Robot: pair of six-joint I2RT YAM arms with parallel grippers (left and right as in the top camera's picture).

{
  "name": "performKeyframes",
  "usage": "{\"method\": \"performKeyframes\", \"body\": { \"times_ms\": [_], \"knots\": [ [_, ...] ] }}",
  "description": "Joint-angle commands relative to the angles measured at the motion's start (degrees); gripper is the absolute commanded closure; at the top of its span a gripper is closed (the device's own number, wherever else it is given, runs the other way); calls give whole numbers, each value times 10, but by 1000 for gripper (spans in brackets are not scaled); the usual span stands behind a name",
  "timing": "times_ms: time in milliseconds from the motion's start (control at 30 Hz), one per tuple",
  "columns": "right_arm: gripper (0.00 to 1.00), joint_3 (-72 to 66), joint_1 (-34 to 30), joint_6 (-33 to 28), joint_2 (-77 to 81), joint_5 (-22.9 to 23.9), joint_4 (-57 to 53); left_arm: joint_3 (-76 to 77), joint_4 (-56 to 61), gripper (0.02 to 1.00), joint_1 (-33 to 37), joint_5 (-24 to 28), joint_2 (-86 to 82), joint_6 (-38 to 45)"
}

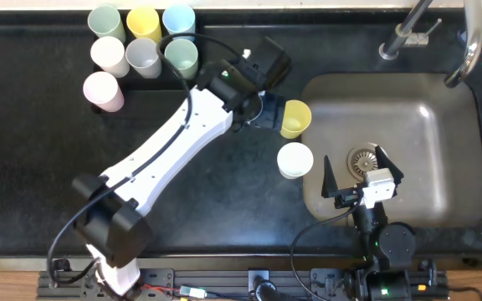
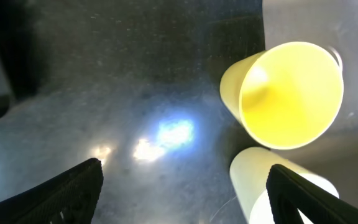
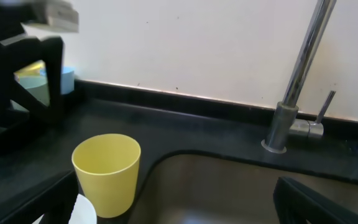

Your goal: Store Cups

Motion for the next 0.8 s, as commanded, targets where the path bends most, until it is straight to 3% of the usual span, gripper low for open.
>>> {"method": "performKeyframes", "body": {
  "times_ms": [33, 433, 600, 733, 800],
  "knots": [
    [3, -7, 0, 3, -5, -3, 3, 7, 30, 161, -1, 19, 40, -14],
    [3, -7, 0, 3, -5, -3, 3, 8, 146, 231, -6, 33, 104, -15],
    [3, -7, 0, 3, -5, -3, 3, 8, 138, 476, -7, 40, 116, -14],
    [5, -7, 0, 3, -5, -3, 3, 8, 141, 816, -7, 39, 116, -14],
    [3, -7, 0, 3, -5, -3, 3, 8, 141, 912, -7, 39, 116, -14]
  ]
}}
